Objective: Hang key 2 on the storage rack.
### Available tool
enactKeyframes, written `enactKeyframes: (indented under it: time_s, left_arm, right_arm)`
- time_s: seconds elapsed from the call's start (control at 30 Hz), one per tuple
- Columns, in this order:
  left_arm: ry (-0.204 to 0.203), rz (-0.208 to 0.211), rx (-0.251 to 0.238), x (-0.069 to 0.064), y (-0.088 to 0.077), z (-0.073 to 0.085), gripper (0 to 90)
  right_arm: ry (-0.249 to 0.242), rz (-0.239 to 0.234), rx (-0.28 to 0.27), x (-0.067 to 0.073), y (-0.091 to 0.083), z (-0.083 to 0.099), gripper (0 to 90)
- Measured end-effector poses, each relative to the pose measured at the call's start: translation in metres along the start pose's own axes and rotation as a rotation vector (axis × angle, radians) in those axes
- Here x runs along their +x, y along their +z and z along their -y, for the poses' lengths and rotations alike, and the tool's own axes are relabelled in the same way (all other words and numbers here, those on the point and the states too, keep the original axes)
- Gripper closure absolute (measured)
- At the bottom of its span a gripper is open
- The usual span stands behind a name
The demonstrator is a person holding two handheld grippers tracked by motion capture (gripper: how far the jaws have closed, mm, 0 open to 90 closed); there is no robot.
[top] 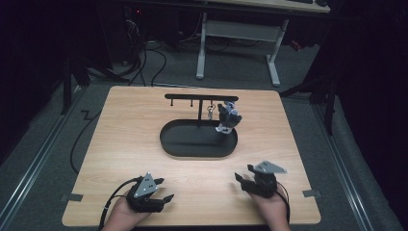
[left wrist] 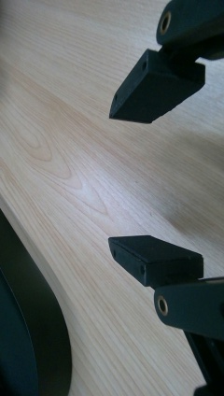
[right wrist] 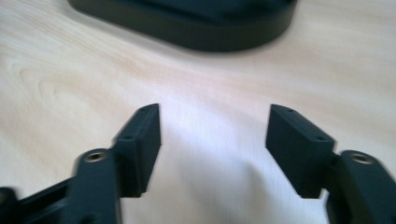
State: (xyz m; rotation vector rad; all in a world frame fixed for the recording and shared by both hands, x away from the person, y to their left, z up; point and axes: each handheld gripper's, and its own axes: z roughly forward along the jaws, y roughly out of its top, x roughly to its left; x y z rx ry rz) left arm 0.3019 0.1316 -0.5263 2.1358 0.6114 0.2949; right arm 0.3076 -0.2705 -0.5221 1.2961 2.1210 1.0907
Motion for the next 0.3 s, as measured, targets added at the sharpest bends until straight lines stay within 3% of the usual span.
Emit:
enactKeyframes:
  time_s: [0.03, 0.07, 0.1, 0.13, 0.3]
  left_arm:
    - [-0.032, 0.004, -0.027, -0.002, 0.002, -0.001, 32.9]
    - [-0.002, 0.003, -0.009, 0.0, 0.002, -0.003, 32.9]
    - [-0.001, 0.002, -0.012, 0.0, 0.004, -0.005, 32.9]
    - [0.005, 0.002, -0.01, 0.0, 0.006, -0.006, 32.9]
    - [0.009, -0.01, -0.018, -0.002, 0.013, -0.011, 32.2]
  right_arm:
    - [0.023, -0.019, 0.004, -0.001, -0.004, 0.009, 36.5]
    - [0.058, -0.044, 0.022, -0.002, -0.007, 0.009, 30.5]
    - [0.061, -0.03, 0.005, -0.002, -0.012, 0.01, 30.6]
    - [0.038, -0.009, -0.004, -0.002, -0.016, 0.011, 30.4]
    - [0.015, 0.028, 0.0, -0.003, -0.019, 0.014, 21.9]
